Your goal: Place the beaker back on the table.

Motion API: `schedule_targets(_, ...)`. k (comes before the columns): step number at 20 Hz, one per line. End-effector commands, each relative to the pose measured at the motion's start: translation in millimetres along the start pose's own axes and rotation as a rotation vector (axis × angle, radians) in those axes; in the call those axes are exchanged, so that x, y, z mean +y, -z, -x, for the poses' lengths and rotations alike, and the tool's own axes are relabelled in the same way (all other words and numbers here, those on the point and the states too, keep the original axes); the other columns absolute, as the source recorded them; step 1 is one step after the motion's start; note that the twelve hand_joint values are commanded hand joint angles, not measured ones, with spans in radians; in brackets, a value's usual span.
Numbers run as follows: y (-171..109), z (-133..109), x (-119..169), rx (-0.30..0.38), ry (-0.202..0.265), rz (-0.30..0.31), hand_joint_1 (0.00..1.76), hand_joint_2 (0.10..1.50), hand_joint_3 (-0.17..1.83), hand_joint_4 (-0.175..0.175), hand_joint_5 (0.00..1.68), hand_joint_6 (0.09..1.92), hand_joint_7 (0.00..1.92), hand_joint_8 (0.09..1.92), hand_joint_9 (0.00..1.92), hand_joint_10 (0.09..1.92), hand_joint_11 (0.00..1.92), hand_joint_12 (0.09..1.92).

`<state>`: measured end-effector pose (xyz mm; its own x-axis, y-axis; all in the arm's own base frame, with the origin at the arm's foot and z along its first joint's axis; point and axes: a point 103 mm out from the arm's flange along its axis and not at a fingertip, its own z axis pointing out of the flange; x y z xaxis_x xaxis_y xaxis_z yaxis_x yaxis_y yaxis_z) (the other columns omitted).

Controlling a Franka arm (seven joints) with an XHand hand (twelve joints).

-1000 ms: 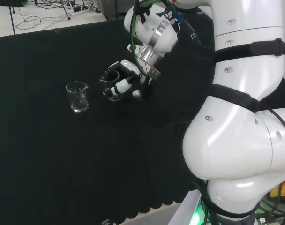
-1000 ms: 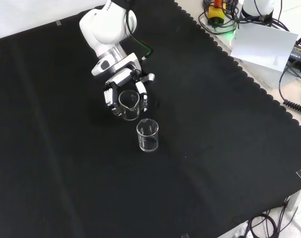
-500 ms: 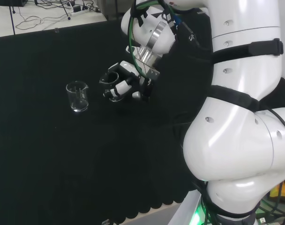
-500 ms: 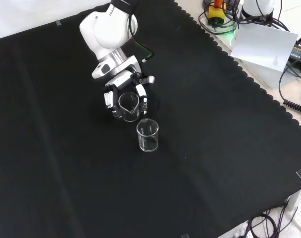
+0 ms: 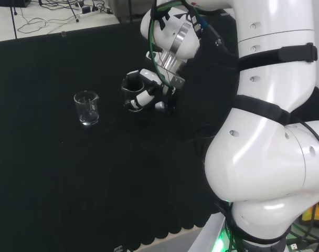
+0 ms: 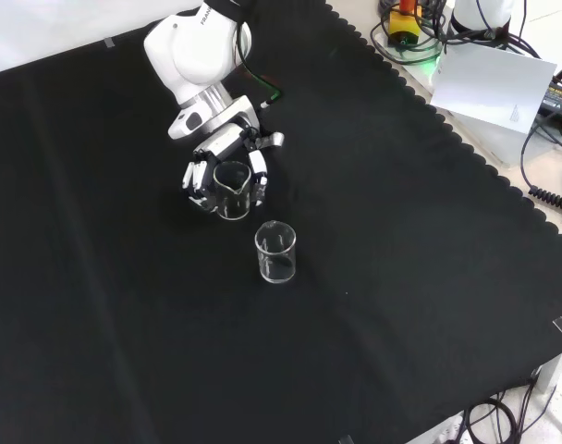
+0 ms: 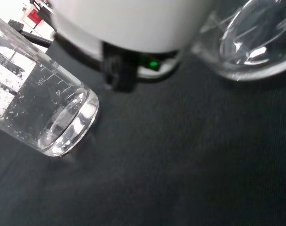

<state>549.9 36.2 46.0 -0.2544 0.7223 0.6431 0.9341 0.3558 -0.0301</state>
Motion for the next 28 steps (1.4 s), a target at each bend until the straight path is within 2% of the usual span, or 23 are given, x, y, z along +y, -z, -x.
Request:
schedule_targets(1,5.4,-7.7,-2.3,-0.039,0.016,-0.049,1.15,0.51,0.82,-0.054,0.45,0.86,0.56,0.78,0.62,0.62,0.26,1.36)
schedule_targets(8,12.3,-8.8,2.7,-0.047,-0.042,-0.084,1.07,0.49,0.77,-0.085,0.34,0.58,0.37,0.79,0.47,0.69,0.13,1.4)
schedule_targets(12,28.4,-14.4,5.5,-0.056,-0.051,-0.045,1.01,0.51,0.7,-0.094,0.3,0.34,0.11,0.76,0.23,0.77,0.02,1.38)
schedule_targets(14,41.0,-21.7,1.3,-0.073,-0.051,-0.034,1.0,0.51,0.68,-0.096,0.3,0.22,0.05,0.75,0.16,0.79,0.0,1.34)
schedule_targets(17,75.8,-51.7,-14.5,-0.12,-0.048,0.003,0.98,0.52,0.67,-0.098,0.3,0.16,0.03,0.75,0.14,0.8,0.0,1.31)
schedule_targets(21,98.3,-78.3,-42.2,-0.162,-0.068,0.02,0.96,0.53,0.66,-0.1,0.31,0.14,0.05,0.75,0.17,0.8,0.0,1.33)
schedule_targets(25,111.9,-86.8,-75.3,-0.162,-0.103,0.025,0.95,0.54,0.64,-0.1,0.33,0.13,0.08,0.76,0.2,0.79,0.0,1.37)
schedule_targets(28,125.2,-82.0,-98.0,-0.166,-0.122,0.032,0.94,0.54,0.63,-0.1,0.35,0.12,0.09,0.76,0.22,0.78,0.0,1.39)
